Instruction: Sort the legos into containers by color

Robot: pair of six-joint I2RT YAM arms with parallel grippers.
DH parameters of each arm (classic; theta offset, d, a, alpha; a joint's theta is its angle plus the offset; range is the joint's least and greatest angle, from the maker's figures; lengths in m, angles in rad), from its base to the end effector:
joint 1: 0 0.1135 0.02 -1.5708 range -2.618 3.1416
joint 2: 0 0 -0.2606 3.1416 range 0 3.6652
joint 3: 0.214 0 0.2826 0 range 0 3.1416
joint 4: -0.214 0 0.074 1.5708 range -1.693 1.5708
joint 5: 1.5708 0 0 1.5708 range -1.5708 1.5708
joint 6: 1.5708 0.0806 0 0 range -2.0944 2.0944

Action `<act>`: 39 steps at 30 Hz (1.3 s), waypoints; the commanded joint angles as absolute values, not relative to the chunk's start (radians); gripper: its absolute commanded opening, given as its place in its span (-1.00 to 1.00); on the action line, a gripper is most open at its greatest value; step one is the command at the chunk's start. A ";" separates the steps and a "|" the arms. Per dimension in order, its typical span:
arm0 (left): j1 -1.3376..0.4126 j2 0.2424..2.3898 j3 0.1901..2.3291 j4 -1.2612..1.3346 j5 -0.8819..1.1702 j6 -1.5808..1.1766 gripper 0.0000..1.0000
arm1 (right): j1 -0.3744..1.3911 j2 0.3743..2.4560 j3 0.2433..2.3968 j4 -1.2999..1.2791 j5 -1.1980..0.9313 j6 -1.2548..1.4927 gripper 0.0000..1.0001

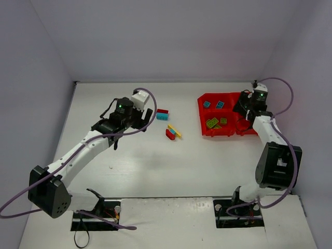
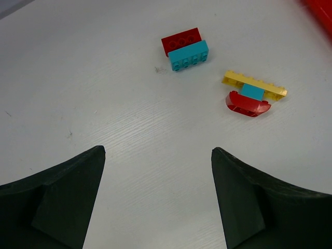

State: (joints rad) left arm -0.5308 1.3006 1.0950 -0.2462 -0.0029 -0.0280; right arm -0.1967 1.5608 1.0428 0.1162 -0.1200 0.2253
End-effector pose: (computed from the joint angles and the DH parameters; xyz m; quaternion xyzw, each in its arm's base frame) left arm 0.3210 -0.1882 0.2995 0.2101 0.8211 -0.1452 0.5105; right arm 0.4224 -0.0743 0.2293 0.1420 0.8210 0.0579 0.5500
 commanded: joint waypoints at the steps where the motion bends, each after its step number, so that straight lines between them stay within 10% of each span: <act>1: -0.526 1.296 1.161 -0.218 0.024 -0.048 0.54 | -0.076 1.457 1.068 0.173 -0.242 0.169 0.05; 18: -0.525 1.312 1.166 -0.230 0.041 -0.046 0.54 | 0.412 1.652 1.066 0.061 -0.445 0.017 -0.07; 39: -0.526 1.354 1.180 -0.247 0.040 -0.052 0.54 | 0.482 1.859 1.158 0.020 -0.302 -0.064 -0.07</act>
State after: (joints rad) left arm -0.5301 1.3575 1.1206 -0.2653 0.0372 -0.0372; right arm 0.4709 1.8534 1.1107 0.0158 -0.3183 -0.0395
